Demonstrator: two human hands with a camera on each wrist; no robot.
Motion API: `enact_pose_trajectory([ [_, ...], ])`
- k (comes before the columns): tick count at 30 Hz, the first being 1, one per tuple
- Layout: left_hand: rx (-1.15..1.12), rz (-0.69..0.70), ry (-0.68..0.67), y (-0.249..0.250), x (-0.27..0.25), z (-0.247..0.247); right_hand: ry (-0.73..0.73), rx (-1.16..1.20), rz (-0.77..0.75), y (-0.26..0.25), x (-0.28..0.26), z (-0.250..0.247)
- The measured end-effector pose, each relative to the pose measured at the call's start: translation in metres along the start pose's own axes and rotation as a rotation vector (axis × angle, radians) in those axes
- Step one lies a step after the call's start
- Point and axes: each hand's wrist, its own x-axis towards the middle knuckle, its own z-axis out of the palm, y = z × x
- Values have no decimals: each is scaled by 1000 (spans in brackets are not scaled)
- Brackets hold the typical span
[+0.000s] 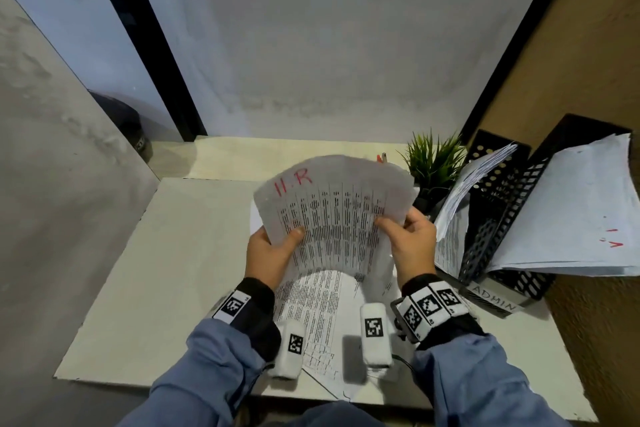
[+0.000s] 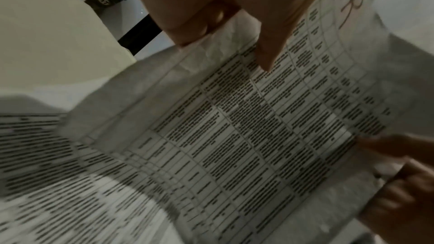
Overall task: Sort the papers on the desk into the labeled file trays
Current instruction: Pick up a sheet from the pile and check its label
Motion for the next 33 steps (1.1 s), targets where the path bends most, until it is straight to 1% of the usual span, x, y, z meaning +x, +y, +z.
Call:
enact_pose_trajectory([
  [3, 127, -118, -16, -28, 2, -5, 19, -88, 113, 18, -5, 3],
  [4, 175, -135, -25, -36, 3, -7, 28, -122, 149, 26, -5, 2],
  [6, 255, -111, -38, -38, 4, -9, 25, -159, 161, 30, -2, -1],
  [8, 266, -57, -28, -26, 9, -8, 9, -191, 82, 17, 5, -4],
  [10, 263, 6, -41, 0, 13, -2, 9, -234, -75, -3, 12, -10],
  [11, 276, 57, -57, 15, 16, 3, 48, -299, -167, -14, 16, -14],
  [12, 309, 102, -81, 31, 19, 8, 131, -419, -248, -23, 23, -19],
  [13, 341, 145, -110, 47, 22, 14, 237, -585, -299, -29, 30, -24],
  [14, 389, 179, -135, 62, 25, 21, 338, -758, -288, -31, 39, -32],
  [15, 435, 220, -159, 77, 27, 29, 399, -887, -206, -30, 49, -40],
  [16, 479, 247, -185, 90, 30, 37, 406, -941, -49, -27, 58, -48],
  [17, 511, 282, -213, 102, 31, 47, 385, -917, 119, -22, 66, -56],
  [18, 542, 308, -239, 113, 32, 57, 356, -856, 257, -17, 72, -63],
  [19, 591, 341, -264, 123, 34, 68, 330, -780, 335, -12, 76, -69],
  [20, 665, 379, -283, 131, 36, 80, 317, -717, 347, -11, 77, -74],
  [23, 857, 463, -341, 151, 40, 112, 336, -666, 208, -18, 77, -88],
  [26, 917, 506, -414, 160, 42, 143, 289, -654, 81, -33, 81, -104],
  [29, 935, 539, -470, 162, 39, 174, 225, -685, 31, -52, 82, -116],
  [33, 997, 552, -527, 150, 40, 212, 174, -661, -43, -76, 84, -119],
])
